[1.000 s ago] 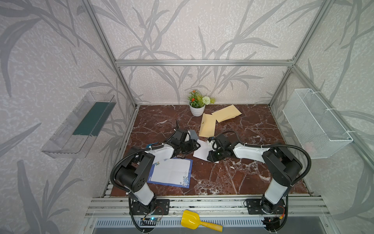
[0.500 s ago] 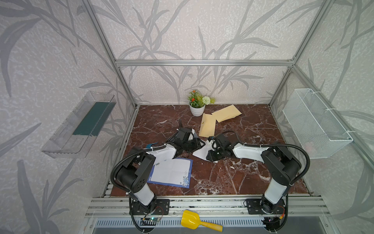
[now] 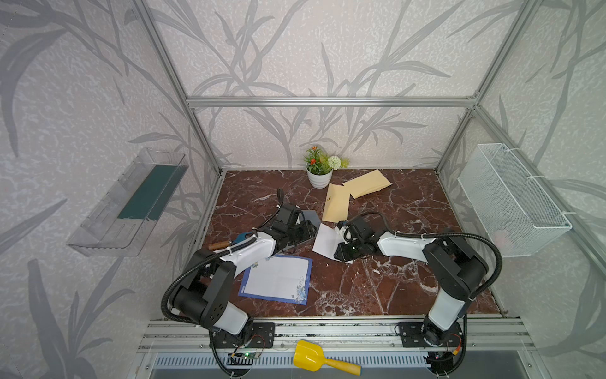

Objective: Fold the letter paper in half and place it into the envelope
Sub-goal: Fold the letter paper at the center of the board.

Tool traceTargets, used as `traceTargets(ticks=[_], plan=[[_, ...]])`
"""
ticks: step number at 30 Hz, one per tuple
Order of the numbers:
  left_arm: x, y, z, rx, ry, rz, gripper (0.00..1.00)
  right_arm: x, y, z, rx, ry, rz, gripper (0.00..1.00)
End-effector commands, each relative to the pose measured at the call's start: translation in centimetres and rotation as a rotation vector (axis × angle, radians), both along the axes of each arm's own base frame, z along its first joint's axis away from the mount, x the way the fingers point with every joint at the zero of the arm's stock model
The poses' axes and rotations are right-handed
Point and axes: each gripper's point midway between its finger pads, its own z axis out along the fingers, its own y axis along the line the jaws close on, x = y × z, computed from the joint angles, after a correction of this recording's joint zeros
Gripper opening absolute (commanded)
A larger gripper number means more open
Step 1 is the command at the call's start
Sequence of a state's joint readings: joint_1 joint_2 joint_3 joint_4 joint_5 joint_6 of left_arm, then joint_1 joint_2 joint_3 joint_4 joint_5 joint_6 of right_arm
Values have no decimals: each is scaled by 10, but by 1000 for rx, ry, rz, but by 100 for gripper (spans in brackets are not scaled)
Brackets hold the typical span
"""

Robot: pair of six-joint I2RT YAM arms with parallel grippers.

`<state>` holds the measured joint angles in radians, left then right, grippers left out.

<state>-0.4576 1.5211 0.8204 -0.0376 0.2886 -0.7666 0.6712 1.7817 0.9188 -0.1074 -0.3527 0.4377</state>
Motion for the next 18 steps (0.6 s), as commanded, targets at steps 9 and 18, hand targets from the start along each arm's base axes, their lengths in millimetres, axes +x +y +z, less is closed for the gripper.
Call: traceTargets(ticks=[9,18], plan=[[5,-28,-20,-100,41,-59,57,-9,-13,-24,-60,51,-13,19],[6,-45,-5,-235,24,-74,56,-5,-10,-23,-52,43,-6,19]])
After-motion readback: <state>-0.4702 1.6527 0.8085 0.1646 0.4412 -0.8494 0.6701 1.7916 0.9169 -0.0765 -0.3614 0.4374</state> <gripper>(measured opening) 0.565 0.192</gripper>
